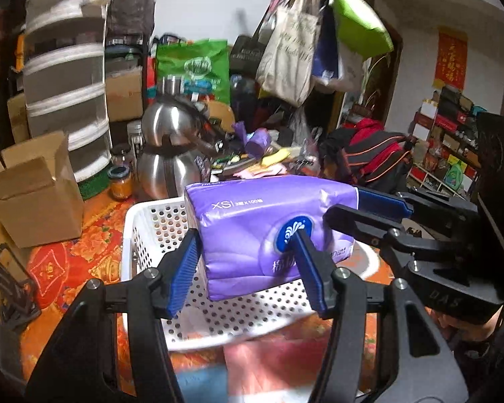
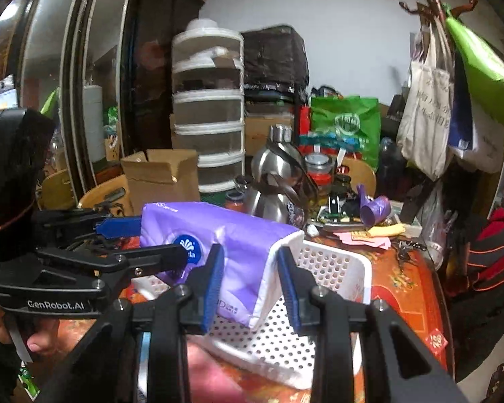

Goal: Organize soft objects
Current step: 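Lift the purple tissue pack into the white basket and release, then move both tools back toward the white plush toy, then grasp the white plush toy with both tools, then carry the plush toy into the white basket and open both tools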

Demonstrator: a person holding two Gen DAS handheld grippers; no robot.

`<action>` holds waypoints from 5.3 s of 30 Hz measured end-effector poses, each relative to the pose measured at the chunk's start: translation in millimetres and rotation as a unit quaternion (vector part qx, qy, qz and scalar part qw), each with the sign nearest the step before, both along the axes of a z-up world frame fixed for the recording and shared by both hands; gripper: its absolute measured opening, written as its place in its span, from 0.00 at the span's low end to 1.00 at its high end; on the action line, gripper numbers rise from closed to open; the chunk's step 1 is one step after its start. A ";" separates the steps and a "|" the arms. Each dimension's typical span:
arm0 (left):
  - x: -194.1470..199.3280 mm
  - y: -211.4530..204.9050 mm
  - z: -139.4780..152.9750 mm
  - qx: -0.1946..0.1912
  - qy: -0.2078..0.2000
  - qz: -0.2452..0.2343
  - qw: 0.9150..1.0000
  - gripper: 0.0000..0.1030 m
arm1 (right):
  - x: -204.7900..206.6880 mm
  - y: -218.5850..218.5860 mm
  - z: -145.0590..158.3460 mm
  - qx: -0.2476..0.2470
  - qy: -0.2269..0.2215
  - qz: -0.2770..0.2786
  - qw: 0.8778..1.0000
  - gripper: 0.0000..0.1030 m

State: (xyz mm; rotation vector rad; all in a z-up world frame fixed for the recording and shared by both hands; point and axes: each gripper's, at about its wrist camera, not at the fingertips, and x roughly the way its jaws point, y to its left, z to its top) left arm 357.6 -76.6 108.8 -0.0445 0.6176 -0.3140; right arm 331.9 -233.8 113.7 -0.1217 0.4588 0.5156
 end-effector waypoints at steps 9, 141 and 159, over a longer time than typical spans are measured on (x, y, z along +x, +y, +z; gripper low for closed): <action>70.5 5.5 -65.2 -0.011 0.078 0.014 0.997 0.52 | 77.0 8.6 -56.9 -0.009 0.097 -0.013 0.995 0.30; -217.4 22.1 -58.8 -0.070 -0.056 0.013 0.996 0.15 | -166.7 -33.7 -51.9 0.064 -0.014 -0.002 0.998 0.10; -47.8 26.9 -32.9 -0.029 0.018 0.077 0.996 0.06 | -21.8 -14.7 -29.2 0.039 0.046 -0.037 0.998 0.10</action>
